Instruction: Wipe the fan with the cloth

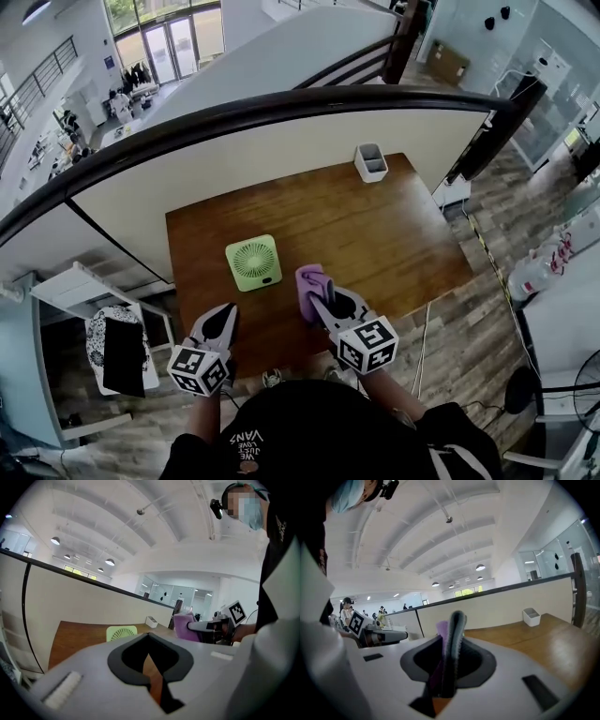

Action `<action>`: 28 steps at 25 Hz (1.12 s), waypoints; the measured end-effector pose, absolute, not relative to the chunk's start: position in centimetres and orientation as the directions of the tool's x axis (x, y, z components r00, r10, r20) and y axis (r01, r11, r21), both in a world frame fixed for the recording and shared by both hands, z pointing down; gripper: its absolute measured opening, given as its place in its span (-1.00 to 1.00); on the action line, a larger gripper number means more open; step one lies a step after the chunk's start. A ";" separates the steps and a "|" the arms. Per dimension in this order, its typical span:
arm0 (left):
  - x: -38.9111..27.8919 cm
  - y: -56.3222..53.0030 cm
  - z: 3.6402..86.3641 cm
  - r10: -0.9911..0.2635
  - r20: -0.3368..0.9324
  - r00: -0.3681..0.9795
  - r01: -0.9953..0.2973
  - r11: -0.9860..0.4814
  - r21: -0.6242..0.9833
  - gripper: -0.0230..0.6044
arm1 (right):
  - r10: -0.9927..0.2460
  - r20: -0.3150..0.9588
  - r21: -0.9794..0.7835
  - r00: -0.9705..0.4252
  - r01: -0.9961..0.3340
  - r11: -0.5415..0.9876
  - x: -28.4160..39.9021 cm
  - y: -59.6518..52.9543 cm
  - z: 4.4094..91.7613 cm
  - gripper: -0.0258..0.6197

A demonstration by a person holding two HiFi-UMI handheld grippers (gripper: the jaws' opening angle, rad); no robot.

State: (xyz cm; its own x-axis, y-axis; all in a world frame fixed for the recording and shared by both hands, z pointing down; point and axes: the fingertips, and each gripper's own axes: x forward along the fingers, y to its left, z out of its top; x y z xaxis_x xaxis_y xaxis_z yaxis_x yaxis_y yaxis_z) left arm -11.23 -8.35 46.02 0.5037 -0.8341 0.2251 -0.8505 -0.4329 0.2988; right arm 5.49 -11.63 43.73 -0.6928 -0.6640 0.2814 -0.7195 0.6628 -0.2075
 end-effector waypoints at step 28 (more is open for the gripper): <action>-0.8 -2.5 43.6 -0.918 0.219 0.332 -0.931 -0.280 0.236 -0.89 | -0.461 0.292 -0.211 -0.838 -0.527 0.823 12.3 -7.1 42.8 -0.66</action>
State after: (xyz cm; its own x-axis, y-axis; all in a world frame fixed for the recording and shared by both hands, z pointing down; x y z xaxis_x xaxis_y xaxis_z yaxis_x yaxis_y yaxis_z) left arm -0.84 -2.51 43.64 0.3316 -0.9176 0.2190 -0.9306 -0.2801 0.2356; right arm 12.33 -7.07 42.77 -0.8379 -0.4611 0.2921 -0.5267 0.8233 -0.2114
